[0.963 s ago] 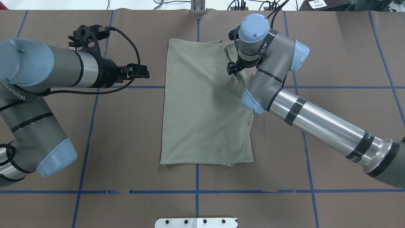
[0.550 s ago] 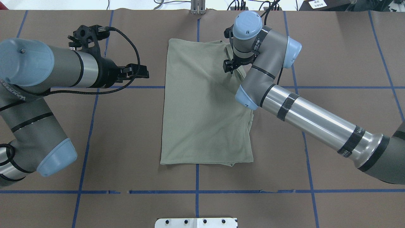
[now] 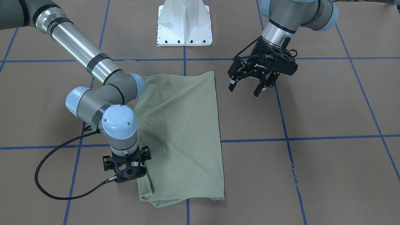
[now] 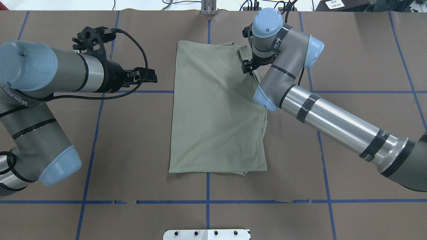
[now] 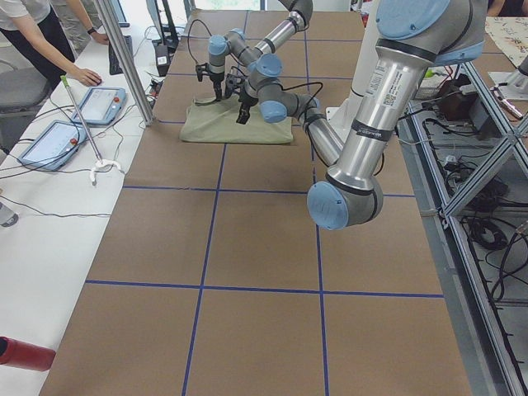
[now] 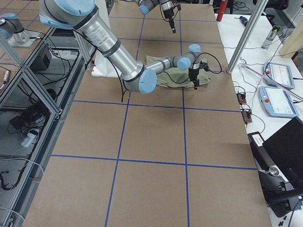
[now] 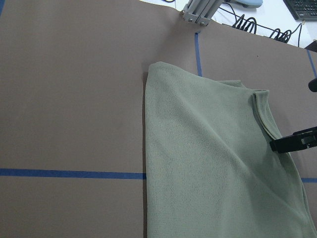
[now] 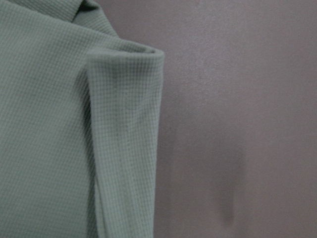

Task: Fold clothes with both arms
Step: 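Lift the right gripper off the shirt and move it toward the far end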

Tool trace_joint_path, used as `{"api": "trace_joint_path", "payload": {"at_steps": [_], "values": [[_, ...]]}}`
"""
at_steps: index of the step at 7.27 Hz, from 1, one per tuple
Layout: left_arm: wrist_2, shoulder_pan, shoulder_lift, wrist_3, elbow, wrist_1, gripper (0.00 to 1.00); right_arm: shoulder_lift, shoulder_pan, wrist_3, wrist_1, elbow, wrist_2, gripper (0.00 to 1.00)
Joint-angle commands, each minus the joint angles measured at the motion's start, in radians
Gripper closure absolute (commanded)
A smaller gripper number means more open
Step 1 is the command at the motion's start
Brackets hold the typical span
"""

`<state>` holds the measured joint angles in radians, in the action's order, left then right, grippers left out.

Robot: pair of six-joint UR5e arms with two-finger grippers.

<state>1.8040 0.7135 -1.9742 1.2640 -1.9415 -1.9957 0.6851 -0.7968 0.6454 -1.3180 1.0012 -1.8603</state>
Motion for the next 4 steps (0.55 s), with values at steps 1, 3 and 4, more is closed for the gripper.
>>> {"api": "trace_joint_path", "payload": {"at_steps": [1, 3, 4], "values": [[0.000, 0.000, -0.002, 0.002, 0.000, 0.000, 0.00, 0.042, -0.054, -0.071, 0.000, -0.003, -0.020, 0.00], [0.002, -0.002, -0.002, 0.002, 0.000, 0.000, 0.00, 0.054, -0.094, -0.086, 0.000, 0.002, -0.060, 0.00], [0.003, -0.006, -0.002, 0.014, 0.003, 0.002, 0.00, 0.051, -0.096, -0.076, 0.000, 0.034, -0.078, 0.00]]}}
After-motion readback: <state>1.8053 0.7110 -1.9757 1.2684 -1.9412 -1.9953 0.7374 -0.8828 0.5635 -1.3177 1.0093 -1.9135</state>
